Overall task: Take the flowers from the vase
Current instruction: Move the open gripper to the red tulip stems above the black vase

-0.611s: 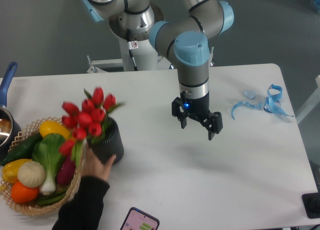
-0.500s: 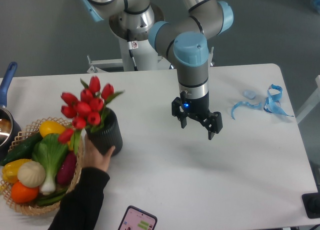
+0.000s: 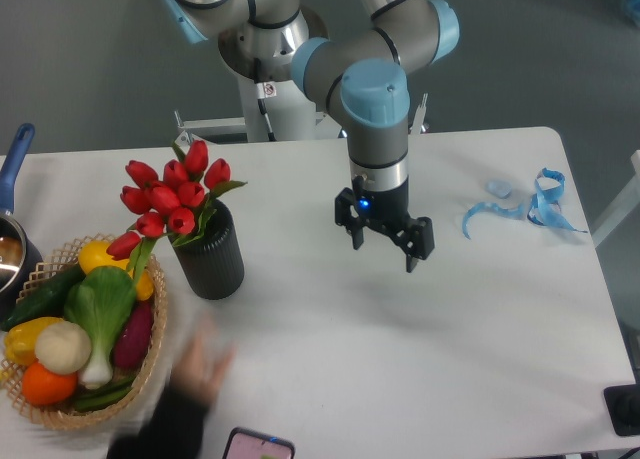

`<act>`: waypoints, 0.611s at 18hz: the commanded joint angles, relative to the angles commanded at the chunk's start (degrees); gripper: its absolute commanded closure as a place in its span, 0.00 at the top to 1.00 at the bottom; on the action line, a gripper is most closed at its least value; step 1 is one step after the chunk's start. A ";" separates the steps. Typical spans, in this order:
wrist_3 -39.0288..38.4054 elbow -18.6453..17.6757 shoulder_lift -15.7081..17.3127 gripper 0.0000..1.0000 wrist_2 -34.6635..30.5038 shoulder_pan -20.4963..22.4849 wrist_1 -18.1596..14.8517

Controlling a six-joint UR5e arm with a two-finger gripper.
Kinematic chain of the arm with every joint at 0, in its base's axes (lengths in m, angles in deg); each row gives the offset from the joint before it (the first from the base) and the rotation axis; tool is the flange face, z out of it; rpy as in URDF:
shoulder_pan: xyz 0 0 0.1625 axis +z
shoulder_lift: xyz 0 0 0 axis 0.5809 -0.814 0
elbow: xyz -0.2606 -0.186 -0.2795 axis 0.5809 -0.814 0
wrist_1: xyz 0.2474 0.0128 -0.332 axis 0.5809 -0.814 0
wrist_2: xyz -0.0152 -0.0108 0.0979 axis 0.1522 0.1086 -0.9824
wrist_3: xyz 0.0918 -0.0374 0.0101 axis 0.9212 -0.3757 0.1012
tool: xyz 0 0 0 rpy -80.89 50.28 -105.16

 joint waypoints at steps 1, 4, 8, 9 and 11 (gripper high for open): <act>0.09 -1.05 1.06 1.00 1.85 0.18 0.00; 0.70 -4.47 4.48 1.00 6.16 -0.44 0.09; 0.70 -8.17 8.44 1.00 18.97 -0.79 0.00; 0.79 -8.79 9.58 1.00 21.70 -0.79 0.00; 0.79 -9.06 10.47 1.00 22.08 -2.01 -0.09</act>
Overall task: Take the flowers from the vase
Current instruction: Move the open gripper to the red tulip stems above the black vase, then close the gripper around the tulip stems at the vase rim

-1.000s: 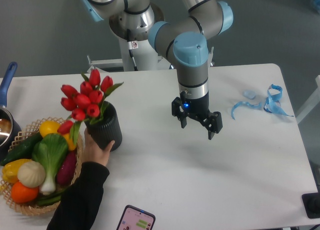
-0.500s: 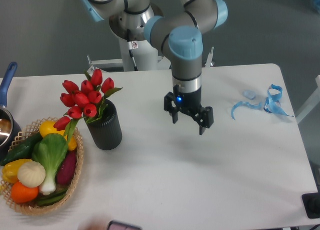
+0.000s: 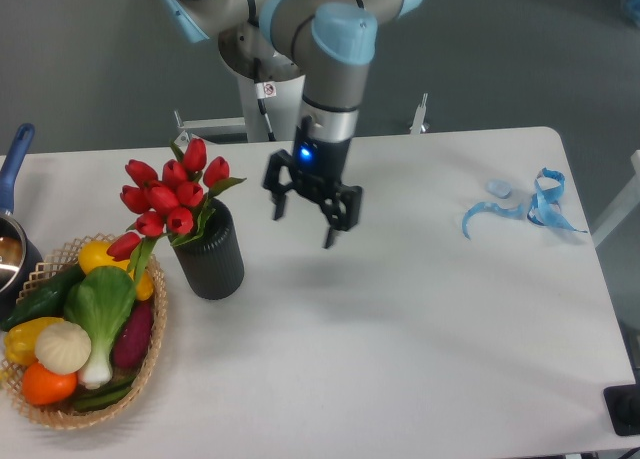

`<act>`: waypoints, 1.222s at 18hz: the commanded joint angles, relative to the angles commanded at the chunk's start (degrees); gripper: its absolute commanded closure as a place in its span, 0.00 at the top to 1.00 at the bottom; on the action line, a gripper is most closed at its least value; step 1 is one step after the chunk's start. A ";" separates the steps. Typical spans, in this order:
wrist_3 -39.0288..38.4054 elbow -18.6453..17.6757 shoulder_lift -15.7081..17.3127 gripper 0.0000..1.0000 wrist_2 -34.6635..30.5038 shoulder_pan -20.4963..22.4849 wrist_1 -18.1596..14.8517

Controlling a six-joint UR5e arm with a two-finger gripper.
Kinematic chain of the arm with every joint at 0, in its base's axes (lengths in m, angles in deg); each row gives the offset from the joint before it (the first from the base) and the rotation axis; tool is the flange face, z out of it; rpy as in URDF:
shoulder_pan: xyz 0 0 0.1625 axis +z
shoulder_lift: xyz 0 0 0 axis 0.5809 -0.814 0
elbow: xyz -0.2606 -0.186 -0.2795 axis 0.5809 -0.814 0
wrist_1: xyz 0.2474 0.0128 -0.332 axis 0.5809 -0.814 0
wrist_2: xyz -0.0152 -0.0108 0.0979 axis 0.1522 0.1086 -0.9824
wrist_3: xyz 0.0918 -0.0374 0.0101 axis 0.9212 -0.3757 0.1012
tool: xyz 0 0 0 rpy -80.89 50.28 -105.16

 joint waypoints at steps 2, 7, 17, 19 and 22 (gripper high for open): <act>-0.09 -0.44 0.62 1.00 -0.18 -1.50 0.00; -0.70 -2.11 2.02 1.00 3.77 -3.09 0.09; -0.79 -0.97 -4.11 1.00 17.21 -4.40 0.35; -0.53 -0.44 -6.14 1.00 19.06 -4.40 0.35; -0.44 -0.18 -7.03 0.52 22.14 -4.06 0.35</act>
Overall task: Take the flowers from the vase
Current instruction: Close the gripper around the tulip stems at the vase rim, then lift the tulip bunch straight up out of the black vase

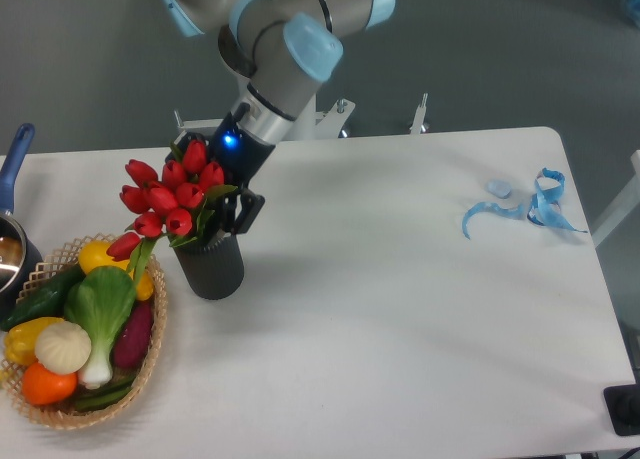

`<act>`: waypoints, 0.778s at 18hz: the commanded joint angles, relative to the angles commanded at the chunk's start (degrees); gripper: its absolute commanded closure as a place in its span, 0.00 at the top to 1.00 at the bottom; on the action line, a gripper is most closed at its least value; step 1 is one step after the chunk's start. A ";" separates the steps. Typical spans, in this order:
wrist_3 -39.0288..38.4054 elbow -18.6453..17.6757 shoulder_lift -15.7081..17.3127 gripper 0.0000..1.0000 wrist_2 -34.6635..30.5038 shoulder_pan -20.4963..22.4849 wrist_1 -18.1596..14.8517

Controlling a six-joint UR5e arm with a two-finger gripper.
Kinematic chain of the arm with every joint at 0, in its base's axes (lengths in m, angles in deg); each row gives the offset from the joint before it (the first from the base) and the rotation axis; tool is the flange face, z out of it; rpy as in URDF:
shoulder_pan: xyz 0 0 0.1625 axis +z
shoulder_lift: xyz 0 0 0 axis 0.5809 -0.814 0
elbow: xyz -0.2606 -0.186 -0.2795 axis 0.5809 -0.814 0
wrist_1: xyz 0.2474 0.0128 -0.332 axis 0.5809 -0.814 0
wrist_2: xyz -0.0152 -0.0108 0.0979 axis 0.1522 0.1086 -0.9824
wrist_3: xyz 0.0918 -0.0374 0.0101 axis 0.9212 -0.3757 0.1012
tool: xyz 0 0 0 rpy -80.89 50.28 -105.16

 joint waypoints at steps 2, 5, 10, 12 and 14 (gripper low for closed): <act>-0.35 -0.35 -0.09 0.05 4.39 1.23 0.00; -0.70 -0.35 0.79 0.00 5.29 2.55 -0.09; -5.79 -0.18 5.09 0.00 8.80 4.30 -0.09; -8.51 0.26 7.20 0.00 10.11 4.84 -0.09; -11.41 1.49 8.52 0.00 11.78 6.50 -0.09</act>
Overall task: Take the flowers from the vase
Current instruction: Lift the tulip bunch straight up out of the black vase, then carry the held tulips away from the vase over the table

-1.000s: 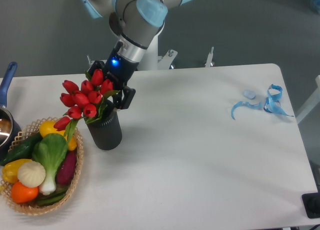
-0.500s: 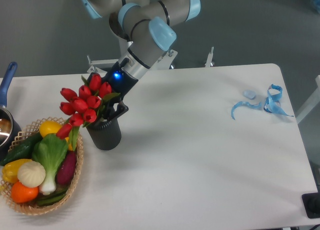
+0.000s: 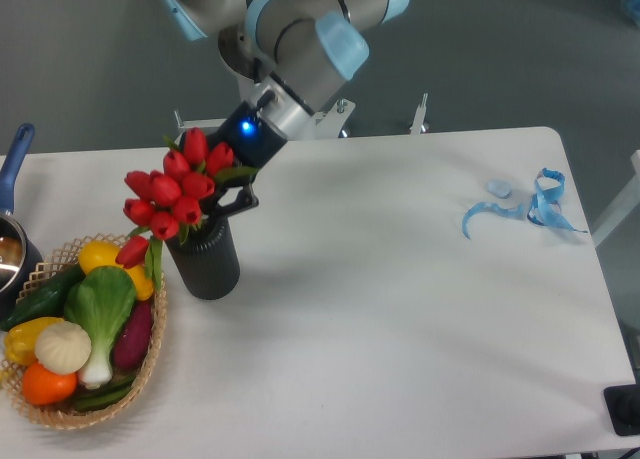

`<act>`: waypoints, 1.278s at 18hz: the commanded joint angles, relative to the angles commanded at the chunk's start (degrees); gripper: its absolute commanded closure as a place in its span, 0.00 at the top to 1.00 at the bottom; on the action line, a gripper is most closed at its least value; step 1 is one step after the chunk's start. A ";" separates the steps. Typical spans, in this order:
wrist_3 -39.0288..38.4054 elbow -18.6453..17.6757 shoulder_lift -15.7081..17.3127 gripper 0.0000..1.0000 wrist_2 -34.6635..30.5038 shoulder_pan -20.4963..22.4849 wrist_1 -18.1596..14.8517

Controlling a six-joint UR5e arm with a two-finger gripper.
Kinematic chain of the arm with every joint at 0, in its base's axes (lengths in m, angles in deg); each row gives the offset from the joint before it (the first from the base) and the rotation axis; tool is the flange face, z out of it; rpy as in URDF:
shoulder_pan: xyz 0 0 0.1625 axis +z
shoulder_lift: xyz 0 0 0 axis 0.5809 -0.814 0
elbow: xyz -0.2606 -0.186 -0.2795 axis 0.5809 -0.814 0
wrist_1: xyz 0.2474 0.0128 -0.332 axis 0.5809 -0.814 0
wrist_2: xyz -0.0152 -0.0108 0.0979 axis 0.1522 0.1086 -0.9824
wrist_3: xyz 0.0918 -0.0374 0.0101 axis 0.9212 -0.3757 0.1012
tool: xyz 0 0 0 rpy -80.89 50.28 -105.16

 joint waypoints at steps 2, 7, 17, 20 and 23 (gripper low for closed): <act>-3.43 2.45 0.00 0.00 2.63 1.41 0.00; -10.90 8.61 -0.08 0.00 4.14 4.57 -0.09; -17.95 11.61 -0.70 0.00 7.31 13.54 -0.26; -14.45 11.70 -2.97 0.00 5.73 17.22 -0.26; -8.12 12.75 -4.65 0.00 -7.32 17.50 -0.35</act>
